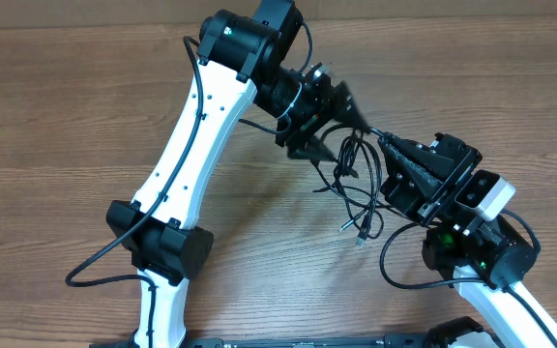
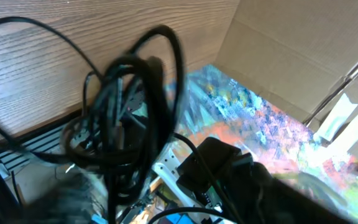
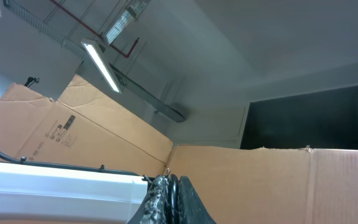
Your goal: Untangle cables
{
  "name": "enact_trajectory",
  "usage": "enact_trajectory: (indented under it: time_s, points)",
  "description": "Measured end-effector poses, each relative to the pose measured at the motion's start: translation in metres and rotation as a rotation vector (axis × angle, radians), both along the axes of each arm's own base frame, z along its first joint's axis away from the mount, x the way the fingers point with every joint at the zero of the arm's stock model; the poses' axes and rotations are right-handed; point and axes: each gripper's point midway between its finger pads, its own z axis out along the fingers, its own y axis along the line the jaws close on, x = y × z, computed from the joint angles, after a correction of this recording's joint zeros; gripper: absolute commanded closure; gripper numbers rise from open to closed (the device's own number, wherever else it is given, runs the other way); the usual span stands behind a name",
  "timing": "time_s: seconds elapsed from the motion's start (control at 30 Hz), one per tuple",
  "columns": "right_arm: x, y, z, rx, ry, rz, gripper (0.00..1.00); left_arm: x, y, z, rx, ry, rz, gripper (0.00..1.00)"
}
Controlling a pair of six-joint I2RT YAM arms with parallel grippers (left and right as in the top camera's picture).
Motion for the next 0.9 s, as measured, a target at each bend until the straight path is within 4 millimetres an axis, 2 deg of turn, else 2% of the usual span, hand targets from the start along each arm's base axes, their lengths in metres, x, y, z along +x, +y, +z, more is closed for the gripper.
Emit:
enact_trajectory:
  time_s: [0.03,0.07,0.1,0.13,0.17,0.47,0.6,0.73,0.77,0.9]
  points:
    - [0.000,0.000,0.000,-0.001,0.000,-0.001,0.96,0.000,0.000,0.000,-0.001,-0.002,-0.001,0.00]
    - [0.000,0.000,0.000,-0.001,-0.001,-0.003,0.96,-0.001,-0.001,0.000,-0.002,-0.003,-0.004,0.09]
    - [0.000,0.000,0.000,-0.002,-0.004,-0.005,0.96,-0.002,-0.002,0.000,-0.003,-0.006,-0.009,0.23]
    - [0.000,0.000,0.000,-0.003,-0.006,-0.008,0.96,-0.002,-0.002,0.000,-0.005,-0.012,-0.016,0.30]
    - [0.000,0.000,0.000,-0.004,-0.009,-0.010,0.96,-0.004,-0.003,0.000,-0.006,-0.015,-0.022,0.32]
    - [-0.001,0.002,-0.001,-0.016,-0.019,-0.012,0.96,-0.015,-0.013,-0.010,0.047,-0.074,-0.079,0.37]
    - [-0.002,0.002,-0.002,-0.023,-0.021,-0.008,0.96,-0.011,-0.008,-0.020,0.113,-0.118,-0.078,0.21]
    - [-0.002,0.003,-0.002,-0.029,-0.023,-0.005,0.96,-0.007,-0.004,-0.027,0.143,-0.181,-0.103,0.18]
    - [-0.002,0.003,-0.002,-0.029,-0.023,-0.004,0.96,-0.007,-0.003,-0.028,0.145,-0.198,-0.114,0.20]
    - [-0.003,0.004,-0.002,-0.031,-0.024,-0.003,0.96,-0.003,0.002,-0.033,0.171,-0.256,-0.141,0.41]
